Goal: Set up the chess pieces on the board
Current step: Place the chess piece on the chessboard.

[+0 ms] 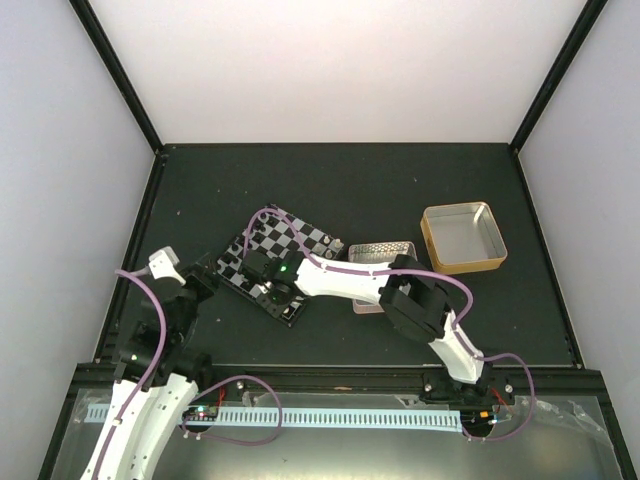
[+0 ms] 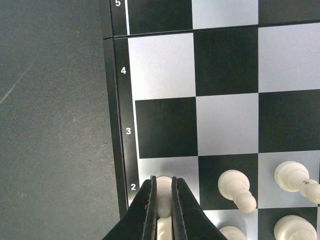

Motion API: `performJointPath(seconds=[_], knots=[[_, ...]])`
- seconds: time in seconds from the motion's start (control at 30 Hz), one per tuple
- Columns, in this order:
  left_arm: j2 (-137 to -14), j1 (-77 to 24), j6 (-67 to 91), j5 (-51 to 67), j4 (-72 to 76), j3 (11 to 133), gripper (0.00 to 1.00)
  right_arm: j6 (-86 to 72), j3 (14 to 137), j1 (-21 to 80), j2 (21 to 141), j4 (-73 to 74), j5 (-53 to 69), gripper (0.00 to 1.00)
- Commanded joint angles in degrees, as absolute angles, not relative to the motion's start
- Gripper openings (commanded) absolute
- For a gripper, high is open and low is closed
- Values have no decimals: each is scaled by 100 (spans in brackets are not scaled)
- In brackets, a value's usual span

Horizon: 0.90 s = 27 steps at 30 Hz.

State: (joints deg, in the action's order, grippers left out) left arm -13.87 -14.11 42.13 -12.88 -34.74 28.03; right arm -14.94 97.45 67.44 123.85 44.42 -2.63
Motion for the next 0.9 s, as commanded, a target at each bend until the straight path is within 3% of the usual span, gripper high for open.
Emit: performJointPath(seconds=[0.0, 0.13, 0.43, 0.87], knots=[[-1366, -1397, 4217, -1413, -3561, 2804, 65, -1407, 9914, 6737, 12523, 4623, -509, 5], [-1389, -1397, 4215, -1406, -3577, 2789, 65, -1397, 9951, 6737, 12570, 4652, -613, 7], [-1402, -1397, 4202, -1380, -3584, 2820, 67, -1432, 10106, 6741, 12409, 4724, -485, 26], [-1602, -1400, 3697, -974, -3375, 2992, 79, -2312, 9405, 6443, 10949, 4041, -1195, 37]])
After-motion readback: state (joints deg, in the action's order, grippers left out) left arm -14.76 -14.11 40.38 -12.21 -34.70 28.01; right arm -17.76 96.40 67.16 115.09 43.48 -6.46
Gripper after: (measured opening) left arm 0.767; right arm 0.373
